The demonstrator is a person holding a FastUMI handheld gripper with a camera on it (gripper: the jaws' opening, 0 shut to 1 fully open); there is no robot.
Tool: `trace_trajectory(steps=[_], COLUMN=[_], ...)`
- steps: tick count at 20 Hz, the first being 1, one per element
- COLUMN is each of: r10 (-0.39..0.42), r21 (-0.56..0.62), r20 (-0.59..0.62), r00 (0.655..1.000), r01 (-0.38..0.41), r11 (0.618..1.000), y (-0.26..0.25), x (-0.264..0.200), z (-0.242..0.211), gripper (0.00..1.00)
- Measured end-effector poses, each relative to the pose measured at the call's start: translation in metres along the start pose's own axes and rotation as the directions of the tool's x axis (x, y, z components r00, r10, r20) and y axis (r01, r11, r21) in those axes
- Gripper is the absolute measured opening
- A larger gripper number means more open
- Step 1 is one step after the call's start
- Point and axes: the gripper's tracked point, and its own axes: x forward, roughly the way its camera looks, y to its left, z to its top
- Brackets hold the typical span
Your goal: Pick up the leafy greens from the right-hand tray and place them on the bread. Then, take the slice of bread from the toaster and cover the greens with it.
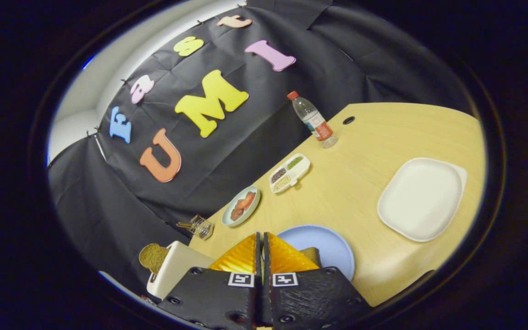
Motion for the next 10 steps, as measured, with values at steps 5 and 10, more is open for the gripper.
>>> trace_trajectory(steps=[5,10], r10=[-0.076,-0.09], r21=[-0.038,-0.09], r20=[-0.024,-0.045], r00=[0.997,0.995], r01=[0.075,0.086], r11=[0.996,0.992], y=[-0.033,-0.035], x=[0.007,0.01], z=[-0.006,-0.013], gripper=[0.02,0.28])
